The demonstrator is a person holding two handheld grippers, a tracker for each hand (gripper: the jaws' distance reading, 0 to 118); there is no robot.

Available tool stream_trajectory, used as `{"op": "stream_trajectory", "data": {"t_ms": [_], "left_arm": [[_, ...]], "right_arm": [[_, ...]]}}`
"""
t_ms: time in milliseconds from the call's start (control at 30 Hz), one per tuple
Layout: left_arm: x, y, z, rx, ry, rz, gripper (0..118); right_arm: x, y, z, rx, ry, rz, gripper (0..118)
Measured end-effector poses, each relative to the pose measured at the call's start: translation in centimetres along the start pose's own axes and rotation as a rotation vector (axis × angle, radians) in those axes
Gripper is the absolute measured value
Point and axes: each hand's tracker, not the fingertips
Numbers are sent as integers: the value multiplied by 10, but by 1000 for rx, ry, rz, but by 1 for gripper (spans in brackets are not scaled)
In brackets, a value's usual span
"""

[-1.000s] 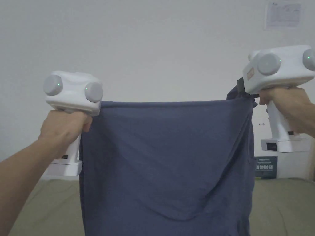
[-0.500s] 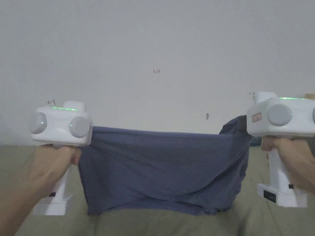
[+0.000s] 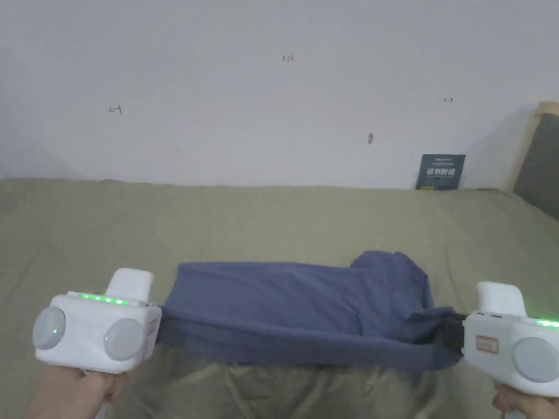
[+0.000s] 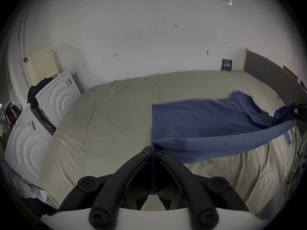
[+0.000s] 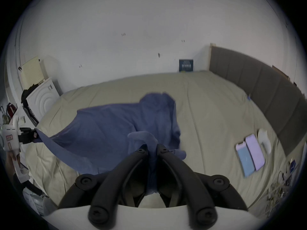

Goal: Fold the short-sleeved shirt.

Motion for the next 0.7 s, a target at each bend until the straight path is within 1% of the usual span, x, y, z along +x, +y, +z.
{"op": "stream_trajectory", "data": {"t_ms": [100, 167, 233, 267, 333, 400, 600, 667, 700], "left_arm": [[1, -40, 11, -36, 1, 13, 1], [-1, -66, 20, -69, -8, 48, 1], [-5, -84, 26, -82, -6, 40, 1], [-6, -95, 32, -86, -6, 39, 1], [-13, -112, 38, -106, -25, 67, 1], [-15, -124, 45, -131, -38, 80, 1], [-12, -146, 59, -156, -47, 62, 1], [-12, -152, 58, -168, -60, 71, 1], [-10, -153, 57, -174, -62, 65, 1]], "right_arm": [[0, -45, 9, -55, 22, -7, 10], [1, -72, 17, -72, 16, -30, 9], [5, -93, 25, -96, 19, -78, 10], [8, -101, 28, -117, 40, -79, 10], [10, -117, 38, -113, 25, -93, 10], [13, -129, 43, -130, 39, -95, 9], [19, -152, 53, -156, 32, -87, 10], [21, -157, 49, -169, 18, -71, 10], [23, -158, 47, -182, 19, -79, 10]]}}
